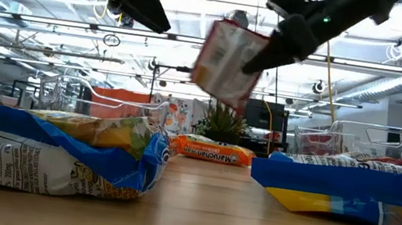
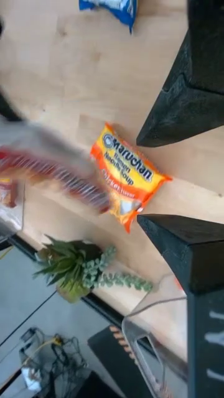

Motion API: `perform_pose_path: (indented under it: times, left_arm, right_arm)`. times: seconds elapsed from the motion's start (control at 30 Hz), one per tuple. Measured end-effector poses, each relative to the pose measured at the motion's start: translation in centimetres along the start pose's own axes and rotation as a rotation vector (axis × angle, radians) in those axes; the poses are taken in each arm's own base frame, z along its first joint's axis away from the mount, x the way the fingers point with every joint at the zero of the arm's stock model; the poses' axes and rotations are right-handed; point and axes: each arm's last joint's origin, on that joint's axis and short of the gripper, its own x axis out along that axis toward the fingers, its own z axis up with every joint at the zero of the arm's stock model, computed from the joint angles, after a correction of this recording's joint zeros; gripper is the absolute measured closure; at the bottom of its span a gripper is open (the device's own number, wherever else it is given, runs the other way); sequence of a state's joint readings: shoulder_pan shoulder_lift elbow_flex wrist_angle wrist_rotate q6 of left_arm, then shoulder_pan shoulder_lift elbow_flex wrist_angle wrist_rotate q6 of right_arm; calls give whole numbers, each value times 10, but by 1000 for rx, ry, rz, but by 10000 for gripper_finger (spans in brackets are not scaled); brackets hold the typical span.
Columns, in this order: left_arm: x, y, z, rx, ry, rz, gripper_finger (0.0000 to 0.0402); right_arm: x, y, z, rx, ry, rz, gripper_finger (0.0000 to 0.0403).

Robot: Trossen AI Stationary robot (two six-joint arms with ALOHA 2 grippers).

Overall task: Sort Maruchan noodles
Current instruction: Put the red noodle pack into the top right transparent bin

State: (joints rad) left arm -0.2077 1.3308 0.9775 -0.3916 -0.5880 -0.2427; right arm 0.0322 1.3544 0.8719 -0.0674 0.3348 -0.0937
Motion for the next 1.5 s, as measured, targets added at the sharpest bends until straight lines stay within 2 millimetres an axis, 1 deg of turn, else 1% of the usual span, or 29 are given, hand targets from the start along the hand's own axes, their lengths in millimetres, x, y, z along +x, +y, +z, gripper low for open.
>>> perform_pose_path:
  times: [0.1,0.37,0.5,0.6,0.67,0.8,0.9,1.0,1.1,1.27,1.5]
  left_arm:
    - [0,-1,0,-15,6,-23,208]
    - [0,-2,0,-37,14,-59,208]
    - [0,-2,0,-38,14,-59,208]
    - [0,-2,0,-38,15,-63,208]
    - [0,-2,0,-38,15,-63,208]
    - [5,-5,-1,-32,14,-65,208]
    - [10,-9,-1,-24,10,-66,208]
    - [17,-11,-4,11,29,-58,208]
    - [25,-12,-7,24,52,-45,208]
    - [36,-8,-9,21,79,-18,208]
    - [40,-3,-9,-6,84,0,208]
  right_arm:
    - [-18,-9,-5,-3,71,-104,284]
    - [-61,-31,-27,25,256,-492,283]
    - [-77,-39,-35,43,288,-645,283]
    - [-85,-44,-40,63,287,-762,283]
    - [-87,-46,-45,75,290,-823,283]
    - [-79,-53,-64,77,350,-884,283]
    - [-73,-60,-78,134,384,-932,283]
    - [-71,-69,-89,153,446,-957,282]
    - [-72,-76,-96,158,503,-986,282]
    - [-70,-85,-108,182,601,-963,282]
    - [-68,-93,-112,226,644,-919,282]
